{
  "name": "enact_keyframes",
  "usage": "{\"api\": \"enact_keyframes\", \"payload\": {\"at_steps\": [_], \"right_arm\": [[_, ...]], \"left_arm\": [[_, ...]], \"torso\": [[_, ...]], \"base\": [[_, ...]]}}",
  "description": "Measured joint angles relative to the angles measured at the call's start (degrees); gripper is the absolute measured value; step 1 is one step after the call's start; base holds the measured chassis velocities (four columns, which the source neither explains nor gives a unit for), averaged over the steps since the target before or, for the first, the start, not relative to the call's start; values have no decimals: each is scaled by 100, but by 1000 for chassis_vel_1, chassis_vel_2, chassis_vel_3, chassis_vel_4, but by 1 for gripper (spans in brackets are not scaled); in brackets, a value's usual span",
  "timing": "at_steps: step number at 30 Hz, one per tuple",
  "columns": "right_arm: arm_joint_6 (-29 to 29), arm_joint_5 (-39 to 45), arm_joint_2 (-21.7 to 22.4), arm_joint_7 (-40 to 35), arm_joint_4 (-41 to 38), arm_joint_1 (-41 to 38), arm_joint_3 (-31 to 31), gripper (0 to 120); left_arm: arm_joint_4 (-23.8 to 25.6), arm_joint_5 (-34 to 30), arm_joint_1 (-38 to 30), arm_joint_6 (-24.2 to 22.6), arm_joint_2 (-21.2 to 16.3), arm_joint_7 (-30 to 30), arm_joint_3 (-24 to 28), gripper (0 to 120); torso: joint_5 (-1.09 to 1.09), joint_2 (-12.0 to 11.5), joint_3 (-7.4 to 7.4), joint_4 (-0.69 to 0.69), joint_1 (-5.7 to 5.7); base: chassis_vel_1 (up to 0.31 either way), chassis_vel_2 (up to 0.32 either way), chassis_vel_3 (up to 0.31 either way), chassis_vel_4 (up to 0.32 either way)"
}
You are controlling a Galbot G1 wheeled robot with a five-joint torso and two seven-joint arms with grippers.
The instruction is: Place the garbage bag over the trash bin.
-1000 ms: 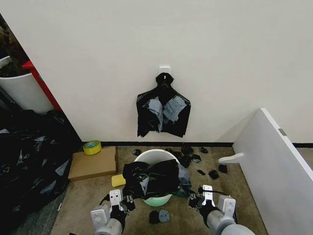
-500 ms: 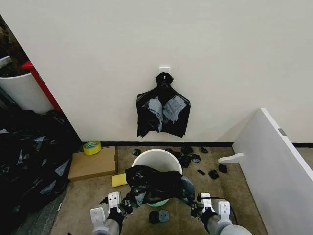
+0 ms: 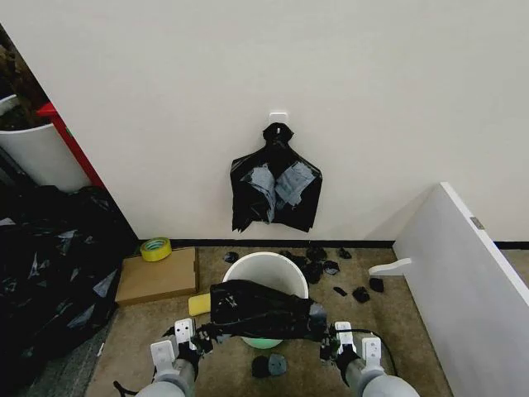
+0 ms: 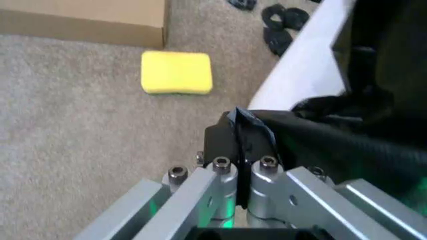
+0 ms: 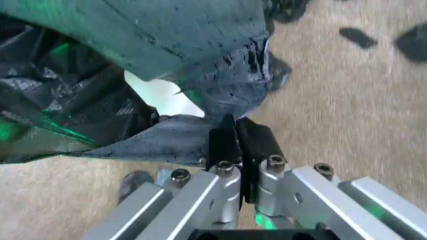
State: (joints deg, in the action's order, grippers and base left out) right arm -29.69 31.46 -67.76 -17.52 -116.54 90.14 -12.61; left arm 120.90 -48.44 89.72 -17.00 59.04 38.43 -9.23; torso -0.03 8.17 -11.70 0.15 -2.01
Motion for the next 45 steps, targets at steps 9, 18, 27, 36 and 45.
{"api": "enact_keyframes", "payload": {"at_steps": [9,18,27,36,45], "right_arm": [[566,-529,-133,229,160,37,173,0],[1137,-1068,-45,422,-160,572,128,20],[2235,-1902,137,856,-400,1341,-81,53],[3323,-1967,203,1020,-348,1601,-248,84],[3415,-2082,333,1171,-341,1810,-274,100]], "left_arm": [[-226,223,-71,252,31,-197,-33,0],[288,585,366,301,13,-443,-229,25],[841,943,843,401,-84,-847,-830,59],[879,886,1095,960,-125,-1395,-1401,90],[781,900,1306,1382,-122,-1673,-1754,100]], "torso": [[0,0,0,0,0],[0,0,0,0,0],[0,0,0,1,0],[0,0,0,1,0],[1,0,0,1,0]], "base": [[0,0,0,0],[0,0,0,0],[0,0,0,0],[0,0,0,0],[0,0,0,0]]}}
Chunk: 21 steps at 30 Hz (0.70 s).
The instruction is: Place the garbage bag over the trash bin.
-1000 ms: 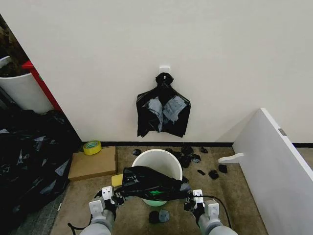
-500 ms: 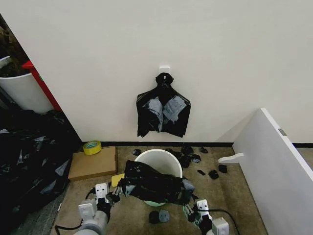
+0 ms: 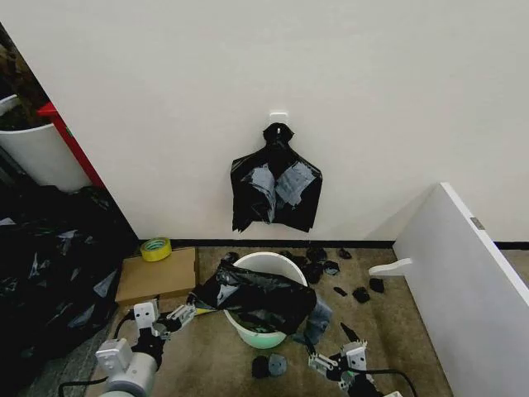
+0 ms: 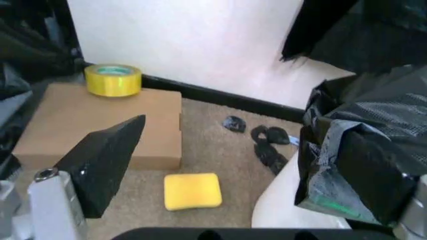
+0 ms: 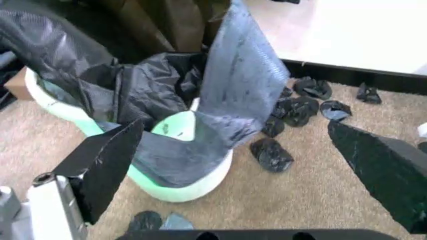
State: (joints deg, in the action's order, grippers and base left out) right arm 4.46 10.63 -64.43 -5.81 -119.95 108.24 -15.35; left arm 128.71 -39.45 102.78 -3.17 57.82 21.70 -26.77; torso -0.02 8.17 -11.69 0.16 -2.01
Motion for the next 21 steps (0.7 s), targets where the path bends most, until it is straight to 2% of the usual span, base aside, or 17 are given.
{"api": "enact_keyframes", "payload": {"at_steps": [7,9,13,16,21], "right_arm": [[97,8,7,11,37,-6,-49,100],[165,6,0,12,87,-19,-50,100],[198,3,-23,7,97,-21,-38,100],[195,-1,-47,-11,68,-44,-41,100],[140,-7,-71,-33,-34,-89,-48,100]], "left_arm": [[155,-160,169,470,-45,-314,-343,100],[145,-537,188,738,-74,-653,-385,100],[-67,-903,166,945,-116,-1221,-341,100],[-384,-1195,115,831,-216,-1730,-239,100],[-563,-1294,70,485,-324,-2069,-197,99]], "torso": [[-2,0,0,-1,0],[-2,0,0,-1,0],[-1,0,0,-1,0],[0,0,0,0,0],[1,0,0,-1,0]], "base": [[0,0,0,0],[0,0,0,0],[0,0,0,0],[0,0,0,0],[0,0,0,0]]}}
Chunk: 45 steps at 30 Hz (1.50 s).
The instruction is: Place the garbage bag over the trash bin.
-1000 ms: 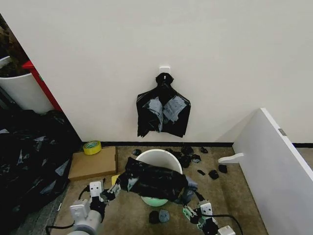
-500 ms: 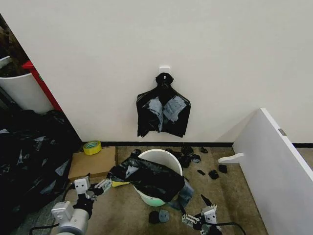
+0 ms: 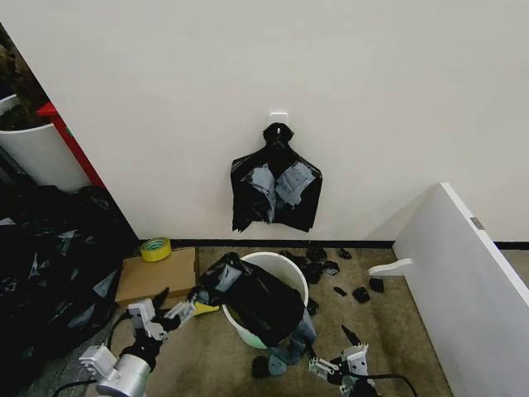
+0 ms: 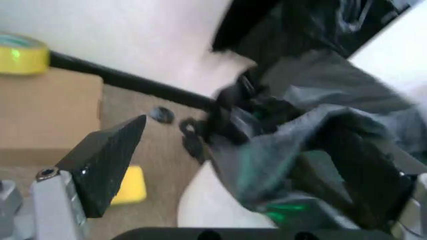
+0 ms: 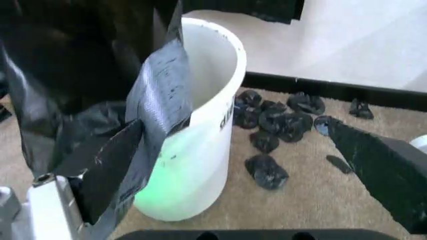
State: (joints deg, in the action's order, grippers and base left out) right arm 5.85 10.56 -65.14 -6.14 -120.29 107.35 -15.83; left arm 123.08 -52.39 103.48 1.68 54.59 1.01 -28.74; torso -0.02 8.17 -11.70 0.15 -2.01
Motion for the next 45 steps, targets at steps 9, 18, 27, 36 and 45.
{"api": "enact_keyframes", "payload": {"at_steps": [9,18,27,36,45], "right_arm": [[-64,-32,-66,-50,-105,-52,4,100],[-121,-50,-33,-53,-360,54,-28,100],[-301,-17,6,-87,-528,-12,-57,100],[-488,498,82,-24,-890,-122,-198,100],[-1450,2233,633,473,-1423,-636,-897,100]], "left_arm": [[75,-374,6,-719,-191,-641,-236,96],[155,1291,254,-629,-375,-655,-355,91],[449,1915,514,-543,-502,-1242,-274,91],[445,2216,530,405,-424,-1466,-212,90],[667,2286,806,1845,-53,-1436,-190,88]], "torso": [[-2,0,0,0,0],[-1,0,0,-1,0],[-2,0,0,0,0],[-2,0,0,1,0],[-2,0,0,1,0]], "base": [[0,0,0,0],[0,0,0,0],[0,0,0,0],[0,0,0,0],[0,0,0,0]]}}
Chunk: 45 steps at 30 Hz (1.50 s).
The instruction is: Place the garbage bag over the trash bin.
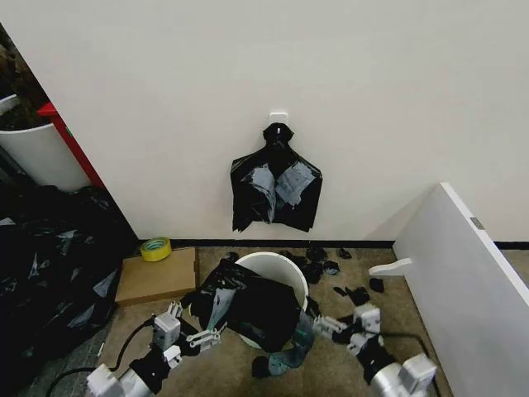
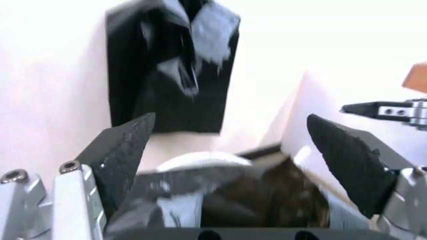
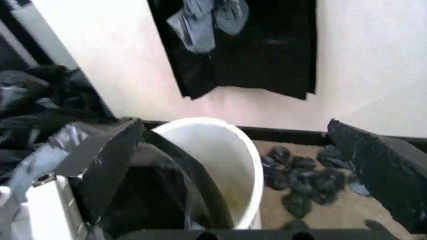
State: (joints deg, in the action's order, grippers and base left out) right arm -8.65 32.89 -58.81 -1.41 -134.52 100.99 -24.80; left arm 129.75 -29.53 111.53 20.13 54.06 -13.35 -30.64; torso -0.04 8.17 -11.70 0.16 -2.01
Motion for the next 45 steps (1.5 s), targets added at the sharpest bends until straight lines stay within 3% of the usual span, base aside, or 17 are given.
{"api": "enact_keyframes", "payload": {"at_steps": [3,7,12,17,22,28,33,45], "right_arm": [[-568,556,488,224,115,-598,-94,100],[-1020,1102,921,344,680,-1510,135,100],[-1526,1713,1382,619,1578,-2955,912,100],[-1715,1670,1389,880,2305,-4125,1832,100],[-1808,1584,1240,1059,2714,-4620,2277,100],[-1858,1007,816,1351,3615,-5481,3265,99],[-1812,803,470,1408,4110,-5704,3419,81],[-1800,529,217,1656,4662,-5999,3675,34]], "left_arm": [[143,217,207,282,250,484,33,90],[190,273,75,231,476,1057,191,98],[191,410,23,80,956,1718,208,100],[218,570,164,-34,1276,1888,119,100],[228,708,265,-45,1412,1893,114,100],[227,915,341,-73,1606,1892,206,100],[200,953,433,-55,1660,1928,232,100],[177,939,430,-136,1643,1932,337,100]], "torso": [[0,0,0,-1,0],[-1,0,0,-3,0],[1,0,-1,-1,-1],[1,0,-1,-3,-1],[1,0,-1,-1,-1],[1,0,-1,-1,-1],[0,0,-1,-1,0],[1,0,0,-1,0]], "base": [[0,0,0,0],[0,0,0,0],[0,0,0,0],[0,0,0,0],[0,0,0,0],[0,0,0,0],[0,0,0,0],[0,0,0,0]]}}
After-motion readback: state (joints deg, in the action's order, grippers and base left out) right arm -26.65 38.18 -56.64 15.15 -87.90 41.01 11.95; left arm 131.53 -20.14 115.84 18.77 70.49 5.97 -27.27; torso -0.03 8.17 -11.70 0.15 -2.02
